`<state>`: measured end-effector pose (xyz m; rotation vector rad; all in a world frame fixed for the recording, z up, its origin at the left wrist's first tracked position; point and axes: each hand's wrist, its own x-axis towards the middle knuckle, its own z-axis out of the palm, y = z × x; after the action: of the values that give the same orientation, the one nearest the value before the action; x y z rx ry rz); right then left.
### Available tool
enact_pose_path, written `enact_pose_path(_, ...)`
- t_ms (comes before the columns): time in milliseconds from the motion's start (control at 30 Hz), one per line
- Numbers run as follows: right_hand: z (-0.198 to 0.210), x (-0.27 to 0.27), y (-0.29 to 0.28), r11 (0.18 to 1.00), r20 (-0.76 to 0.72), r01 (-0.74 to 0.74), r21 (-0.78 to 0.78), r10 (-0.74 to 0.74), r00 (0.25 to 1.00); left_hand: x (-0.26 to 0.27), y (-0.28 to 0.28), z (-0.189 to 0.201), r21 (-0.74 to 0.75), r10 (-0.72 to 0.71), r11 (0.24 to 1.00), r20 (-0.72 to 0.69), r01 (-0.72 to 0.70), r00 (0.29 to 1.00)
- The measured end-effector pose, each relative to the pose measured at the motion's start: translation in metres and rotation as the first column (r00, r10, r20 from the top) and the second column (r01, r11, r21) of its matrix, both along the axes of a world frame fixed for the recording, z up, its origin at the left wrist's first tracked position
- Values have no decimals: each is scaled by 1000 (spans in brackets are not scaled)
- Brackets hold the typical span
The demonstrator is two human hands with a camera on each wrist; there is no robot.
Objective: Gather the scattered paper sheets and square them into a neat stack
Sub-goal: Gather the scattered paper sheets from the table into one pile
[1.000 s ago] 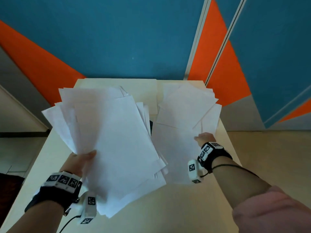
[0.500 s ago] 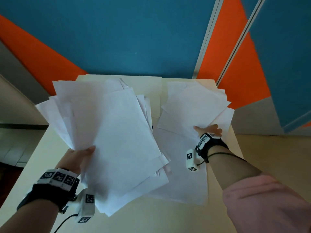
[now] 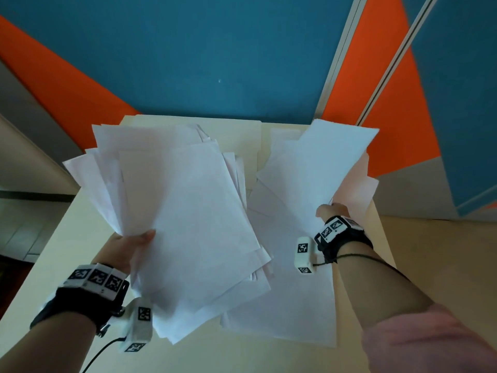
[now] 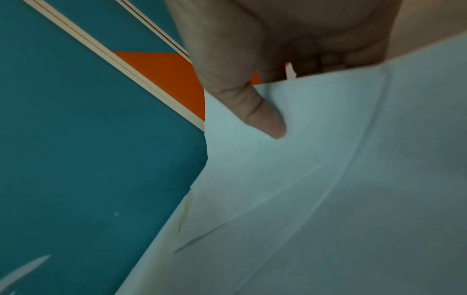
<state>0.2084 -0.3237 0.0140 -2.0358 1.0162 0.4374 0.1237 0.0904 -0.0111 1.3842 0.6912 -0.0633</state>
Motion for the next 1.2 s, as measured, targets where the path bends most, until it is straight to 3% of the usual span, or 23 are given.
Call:
enact_pose_path(267,2,-18,-3,996,145,-94,9,92,985,-5,13,-2,-3,-22,1000,-53,22,998)
enact_pose_path(467,-5,-48,-11,995,289,-10,101,-20,957,-14,30,-1,21,-22,999,-80,24,997)
enact_pose_path(533,-8,-59,-6,992,348,23,126,-66,935,-19,36,0,10,-29,999,-97,31,995)
enact_pose_path(733,6,-72,11,994,578,108,-23,-74,813,-30,47,-6,30,-8,999,-122,12,992)
enact_pose_path(867,26,-77,21,979,650,165,119,-202,733,-37,39,6,43,-27,999,-144,33,989)
enact_pose_path(1000,39,-88,25,924,585,94,371,-311,749,-42,30,22,66,-49,996,-150,59,987)
enact_pose_path(1067,44,-98,37,841,502,7,542,-330,800,-43,26,26,71,-56,995,-151,68,987)
enact_pose_path(1100,45,-104,44,808,452,-13,590,-316,834,-41,23,28,85,-67,993,-154,81,986)
enact_pose_path(1200,31,-119,70,824,390,-134,550,-112,914,-40,10,38,36,-103,994,-123,108,987)
